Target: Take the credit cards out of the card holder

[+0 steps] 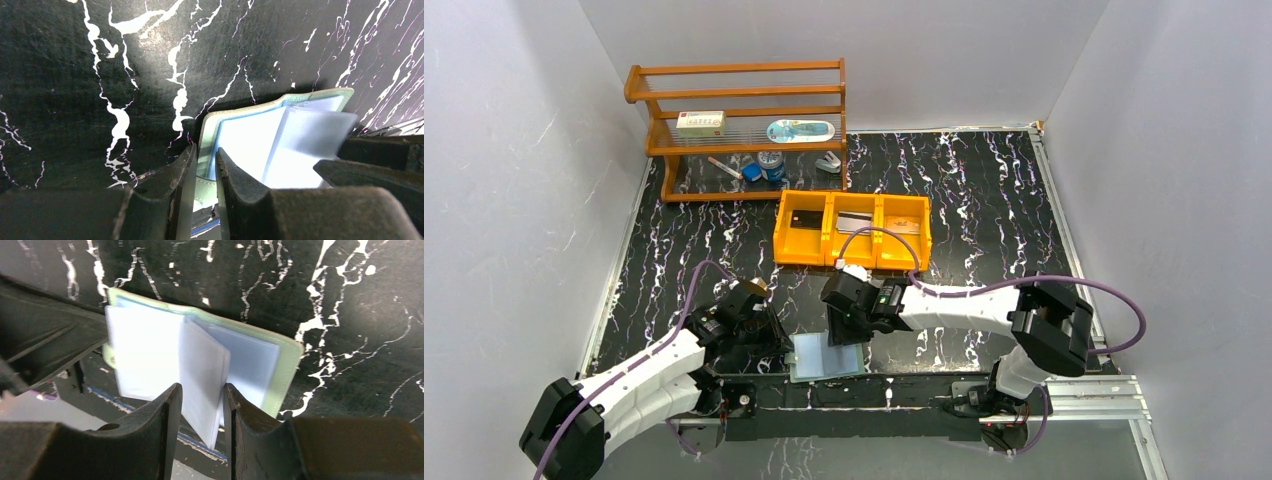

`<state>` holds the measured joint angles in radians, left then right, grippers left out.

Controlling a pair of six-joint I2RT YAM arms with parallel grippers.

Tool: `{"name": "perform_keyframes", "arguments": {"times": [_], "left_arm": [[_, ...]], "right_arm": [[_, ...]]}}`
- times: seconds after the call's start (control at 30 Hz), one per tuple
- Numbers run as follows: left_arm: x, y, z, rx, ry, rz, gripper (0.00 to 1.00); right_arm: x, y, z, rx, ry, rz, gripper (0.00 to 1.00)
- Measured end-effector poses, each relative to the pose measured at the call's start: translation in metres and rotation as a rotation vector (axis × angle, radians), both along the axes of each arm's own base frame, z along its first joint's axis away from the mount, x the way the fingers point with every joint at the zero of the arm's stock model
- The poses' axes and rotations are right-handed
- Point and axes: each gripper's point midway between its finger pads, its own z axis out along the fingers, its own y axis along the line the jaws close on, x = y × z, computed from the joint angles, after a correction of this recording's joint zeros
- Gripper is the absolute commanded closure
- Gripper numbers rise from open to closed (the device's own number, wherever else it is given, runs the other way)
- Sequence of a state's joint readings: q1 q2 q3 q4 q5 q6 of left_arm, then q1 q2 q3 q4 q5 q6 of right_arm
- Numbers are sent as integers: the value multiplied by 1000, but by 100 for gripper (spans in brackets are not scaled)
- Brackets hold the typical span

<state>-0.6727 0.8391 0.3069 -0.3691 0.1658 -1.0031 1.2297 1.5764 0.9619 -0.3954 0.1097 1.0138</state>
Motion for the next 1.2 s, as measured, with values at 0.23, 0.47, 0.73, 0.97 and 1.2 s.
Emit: {"name": "perform_keyframes", "arguments": {"times": [0.23, 0.47, 0.73, 0.97, 1.2], "left_arm": [[0, 0, 0, -1, 0, 0, 81], [1, -1, 0, -3, 1, -2, 81], [1, -1, 0, -3, 0, -2, 76], [3, 6, 3, 21, -21, 25, 66], [13, 7, 19, 34, -64, 52, 64]], "right_arm": [[-2, 15, 22, 70, -21, 23, 54], [-7, 33, 33, 155, -17, 73, 52], [-15, 56, 15, 179, 37, 145, 51], [-12, 50, 7, 138, 28, 129, 49], [-6, 35, -2, 65, 3, 96, 48]]}}
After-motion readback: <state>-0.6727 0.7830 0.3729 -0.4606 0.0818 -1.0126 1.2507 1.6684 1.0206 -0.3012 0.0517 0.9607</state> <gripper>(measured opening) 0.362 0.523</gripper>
